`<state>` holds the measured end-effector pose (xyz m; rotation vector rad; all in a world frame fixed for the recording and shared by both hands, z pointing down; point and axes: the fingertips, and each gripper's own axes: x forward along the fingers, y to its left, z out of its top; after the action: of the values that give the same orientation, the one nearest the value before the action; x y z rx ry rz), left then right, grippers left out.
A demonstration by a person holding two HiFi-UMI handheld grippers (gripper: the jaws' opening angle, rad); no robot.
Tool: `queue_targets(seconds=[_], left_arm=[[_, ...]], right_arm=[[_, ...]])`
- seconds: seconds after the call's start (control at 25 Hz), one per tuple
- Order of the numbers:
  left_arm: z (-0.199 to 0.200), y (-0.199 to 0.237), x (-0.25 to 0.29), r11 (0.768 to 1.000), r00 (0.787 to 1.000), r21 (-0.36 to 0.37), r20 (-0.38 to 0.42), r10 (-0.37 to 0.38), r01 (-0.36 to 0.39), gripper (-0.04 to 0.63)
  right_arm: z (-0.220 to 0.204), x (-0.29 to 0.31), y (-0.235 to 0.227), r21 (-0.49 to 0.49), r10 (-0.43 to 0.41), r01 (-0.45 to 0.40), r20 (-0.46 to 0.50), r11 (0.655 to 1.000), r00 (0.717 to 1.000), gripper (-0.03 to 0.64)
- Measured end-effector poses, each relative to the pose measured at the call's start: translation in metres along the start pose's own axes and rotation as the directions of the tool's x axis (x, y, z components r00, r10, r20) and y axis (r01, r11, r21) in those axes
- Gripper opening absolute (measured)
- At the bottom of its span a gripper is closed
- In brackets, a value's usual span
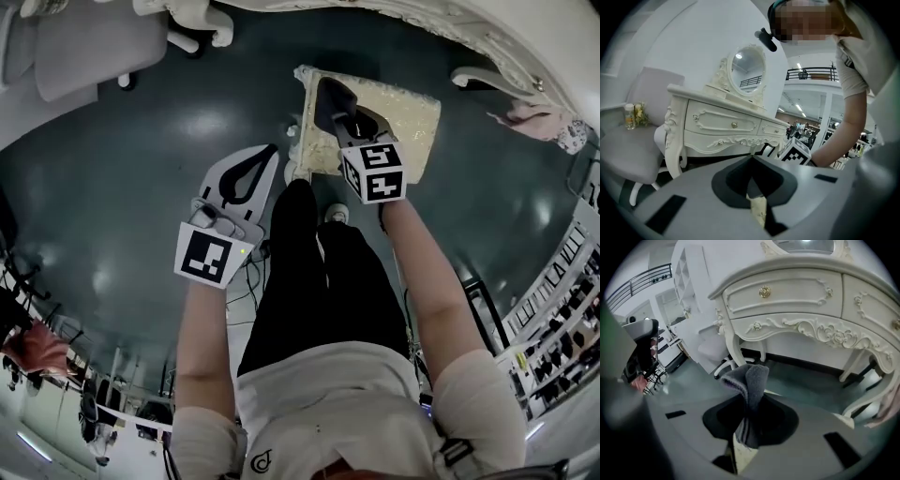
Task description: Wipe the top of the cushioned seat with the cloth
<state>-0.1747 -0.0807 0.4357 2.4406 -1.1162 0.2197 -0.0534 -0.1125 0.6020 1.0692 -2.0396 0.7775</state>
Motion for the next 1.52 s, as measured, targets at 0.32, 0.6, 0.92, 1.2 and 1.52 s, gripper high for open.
queue_targets(seconds=[0.32, 0.6, 0.92, 1.2, 1.52], left_arm=[[-0.042, 0.017, 0.012, 1.000, 1.000, -0.030, -0.031, -0.004, 0.004, 0.014], [-0.056, 0.006, 0.032, 0.998, 0.998, -0.030, -0.049, -0.049, 0.047, 0.013], [-0.056, -0.016, 0.063, 0.998, 0.998, -0.043, -0.044, -0.037, 0.035, 0.014], [-0.067, -0.052, 0.086, 0.998, 0.998, -0.054, -0.062, -0.032, 0.029, 0.014], [-0.075, -0.095, 0.118, 0.997, 0.997, -0.072, -0.068, -0.040, 0.035, 0.014]], right_arm=[[-0.020, 0.053, -0.001, -0.015, -0.027, 0.026, -0.064, 1.000, 0.998, 0.080], [-0.023, 0.067, -0.011, -0.050, -0.011, 0.005, -0.117, 0.999, 0.993, 0.086], [-0.033, 0.057, -0.044, -0.040, 0.002, -0.008, -0.146, 0.999, 0.989, 0.100], [-0.046, 0.039, -0.083, -0.030, -0.007, 0.003, -0.140, 1.000, 0.990, 0.095], [-0.063, 0.014, -0.134, 0.019, -0.007, 0.010, -0.153, 1.000, 0.988, 0.096]])
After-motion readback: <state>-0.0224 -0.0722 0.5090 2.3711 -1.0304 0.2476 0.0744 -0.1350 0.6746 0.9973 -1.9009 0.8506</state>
